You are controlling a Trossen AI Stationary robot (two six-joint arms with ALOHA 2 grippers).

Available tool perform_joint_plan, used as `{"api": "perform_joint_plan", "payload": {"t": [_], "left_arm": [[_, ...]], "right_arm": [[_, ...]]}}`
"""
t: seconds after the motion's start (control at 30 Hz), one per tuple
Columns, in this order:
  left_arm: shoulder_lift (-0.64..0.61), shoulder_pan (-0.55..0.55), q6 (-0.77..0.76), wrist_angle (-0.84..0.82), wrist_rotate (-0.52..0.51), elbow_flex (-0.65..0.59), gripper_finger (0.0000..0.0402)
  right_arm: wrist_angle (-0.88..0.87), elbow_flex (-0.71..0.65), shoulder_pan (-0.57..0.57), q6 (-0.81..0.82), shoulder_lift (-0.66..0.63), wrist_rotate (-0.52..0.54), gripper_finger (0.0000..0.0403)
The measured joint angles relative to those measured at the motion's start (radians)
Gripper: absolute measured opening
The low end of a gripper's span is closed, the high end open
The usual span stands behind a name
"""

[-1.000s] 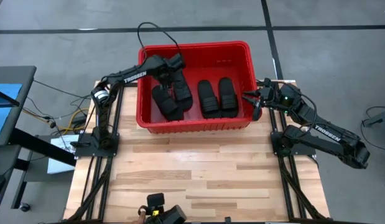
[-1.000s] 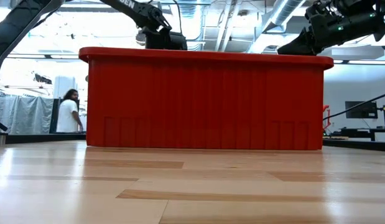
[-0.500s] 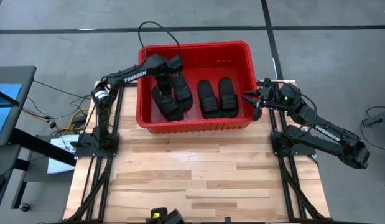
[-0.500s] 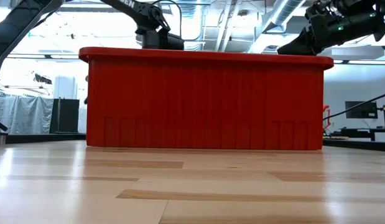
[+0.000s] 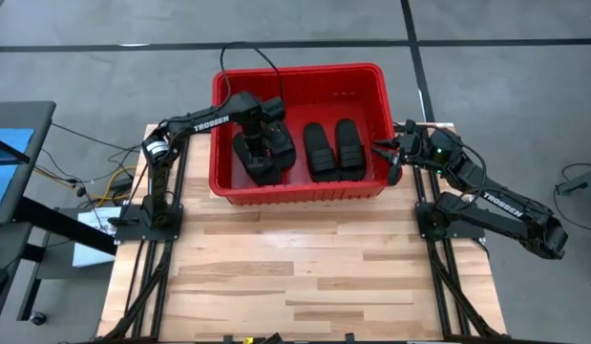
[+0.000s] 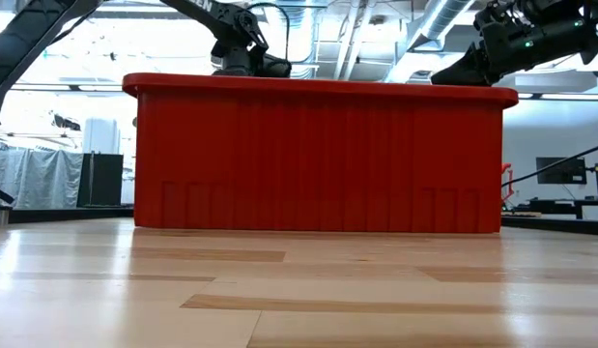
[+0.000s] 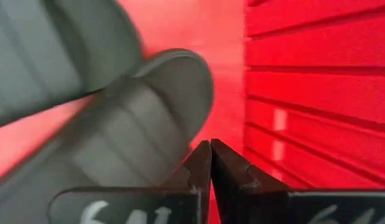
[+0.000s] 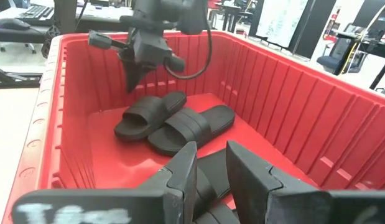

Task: Pick and place slides into bin
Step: Adjust the black slides in the red container

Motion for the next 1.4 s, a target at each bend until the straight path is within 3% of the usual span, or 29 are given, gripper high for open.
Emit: {"api": "perform_joint_plan", "payload": {"t": [0.4,0.73,0.93,1.4], "left_arm": [[0.090,-0.035,-0.032,-0.001,0.169,-0.012,0.0000],[0.098,-0.071,-0.061,0.031,0.124,-0.012,0.0000],[0.098,-0.072,-0.079,0.021,0.015,-0.012,0.0000],[0.098,-0.052,-0.084,-0.122,-0.447,-0.012,0.0000]], "right_arm": [[-0.060,0.000,0.000,-0.073,-0.007,-0.008,0.0077],[-0.152,0.000,0.000,-0.132,-0.070,-0.013,0.0077],[-0.167,0.000,0.000,-0.155,-0.099,-0.013,0.0077],[-0.182,0.000,0.000,-0.180,-0.099,-0.010,0.0077]]}}
